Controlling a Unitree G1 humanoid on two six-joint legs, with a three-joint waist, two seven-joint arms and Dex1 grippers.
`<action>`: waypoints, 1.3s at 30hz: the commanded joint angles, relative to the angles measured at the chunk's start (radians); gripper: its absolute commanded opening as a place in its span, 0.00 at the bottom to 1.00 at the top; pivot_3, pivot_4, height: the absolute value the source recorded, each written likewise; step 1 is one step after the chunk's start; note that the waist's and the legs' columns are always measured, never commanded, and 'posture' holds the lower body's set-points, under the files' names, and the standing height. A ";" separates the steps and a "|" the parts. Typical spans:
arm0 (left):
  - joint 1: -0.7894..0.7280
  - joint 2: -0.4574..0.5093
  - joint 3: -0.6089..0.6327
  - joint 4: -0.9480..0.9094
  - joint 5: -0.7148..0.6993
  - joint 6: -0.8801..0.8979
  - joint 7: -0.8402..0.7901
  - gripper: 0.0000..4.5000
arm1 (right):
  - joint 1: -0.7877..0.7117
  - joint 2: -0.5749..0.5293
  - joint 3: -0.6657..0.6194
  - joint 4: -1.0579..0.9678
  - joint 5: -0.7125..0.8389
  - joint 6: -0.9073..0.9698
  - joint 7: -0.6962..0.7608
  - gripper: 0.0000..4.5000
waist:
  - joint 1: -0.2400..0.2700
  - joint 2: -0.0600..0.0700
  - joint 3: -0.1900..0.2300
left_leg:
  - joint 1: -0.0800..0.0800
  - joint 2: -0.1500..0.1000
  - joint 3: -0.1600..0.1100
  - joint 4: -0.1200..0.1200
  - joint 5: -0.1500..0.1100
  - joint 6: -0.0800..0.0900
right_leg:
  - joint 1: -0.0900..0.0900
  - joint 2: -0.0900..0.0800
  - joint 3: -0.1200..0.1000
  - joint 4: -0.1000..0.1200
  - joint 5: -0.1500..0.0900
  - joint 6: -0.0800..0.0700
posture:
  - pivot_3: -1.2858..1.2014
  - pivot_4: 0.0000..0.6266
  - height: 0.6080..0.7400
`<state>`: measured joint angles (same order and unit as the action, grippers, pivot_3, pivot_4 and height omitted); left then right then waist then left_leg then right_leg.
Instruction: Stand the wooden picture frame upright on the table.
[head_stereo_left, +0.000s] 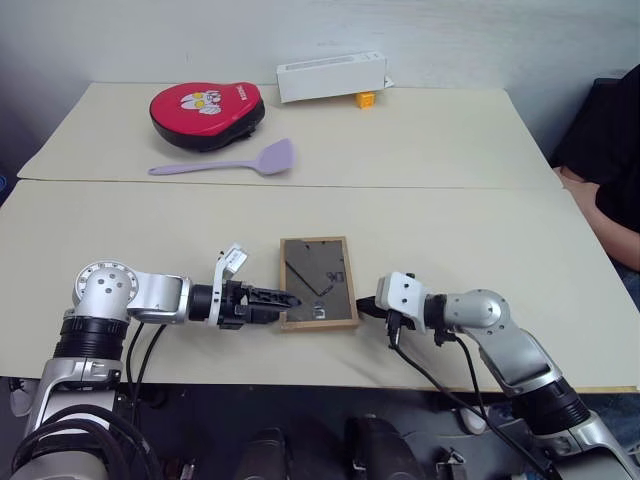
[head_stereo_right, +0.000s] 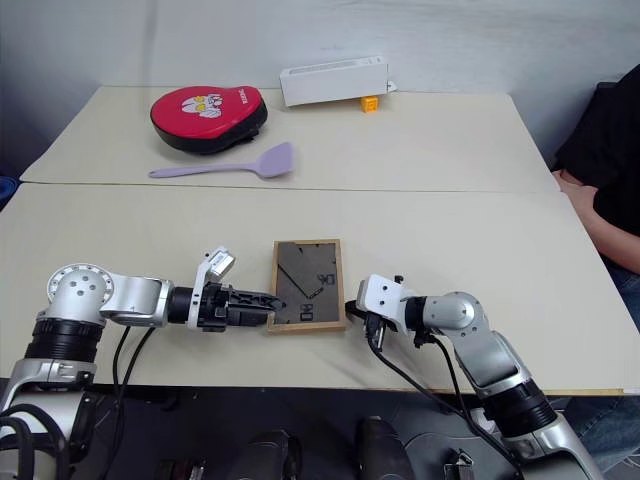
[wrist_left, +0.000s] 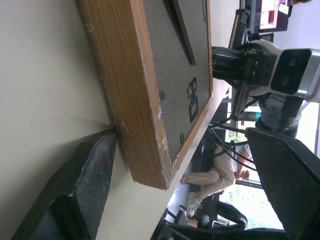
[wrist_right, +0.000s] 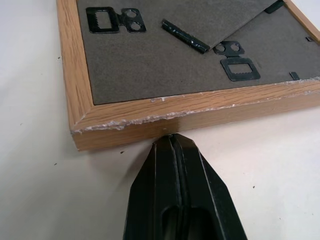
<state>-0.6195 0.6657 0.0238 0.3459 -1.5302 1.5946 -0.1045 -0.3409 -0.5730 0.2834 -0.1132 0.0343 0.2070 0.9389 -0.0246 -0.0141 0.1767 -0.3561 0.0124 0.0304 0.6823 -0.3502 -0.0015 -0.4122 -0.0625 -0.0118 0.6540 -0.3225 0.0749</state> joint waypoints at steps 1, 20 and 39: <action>0.009 -0.053 -0.011 0.053 -0.076 0.020 0.121 0.96 | 0.002 0.014 0.017 -0.043 -0.005 0.008 -0.006 0.00 | 0.002 0.000 0.000 | 0.001 0.000 0.000 0.000 0.000 0.000 | 0.001 0.000 0.000 -0.001 0.000 0.000 | 0.52 0.24 1.00; 0.134 -0.086 -0.004 -0.079 -0.423 -0.225 0.448 0.28 | 0.074 -0.062 -0.077 -0.059 0.051 -0.054 0.060 0.00 | 0.018 0.000 -0.001 | 0.001 -0.001 -0.001 0.001 0.001 -0.002 | 0.003 0.000 -0.002 -0.004 0.000 0.000 | 0.52 0.24 1.00; 0.323 0.024 -0.068 -0.499 0.650 -0.914 -0.725 0.28 | -0.236 0.015 -0.229 -0.134 0.681 0.599 0.000 0.99 | -0.002 0.003 0.002 | -0.001 0.002 0.000 -0.007 0.002 -0.003 | -0.002 0.001 -0.001 -0.007 -0.001 -0.002 | 0.52 0.24 1.00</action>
<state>-0.2901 0.6904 -0.0592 -0.1157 -0.8955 0.7122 -0.7933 -0.5583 -0.5649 0.0566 -0.2488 0.7288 0.8139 0.9621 -0.0261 -0.0109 0.1784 -0.3583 0.0140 0.0304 0.6754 -0.3484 -0.0038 -0.4147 -0.0618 -0.0126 0.6471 -0.3237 0.0727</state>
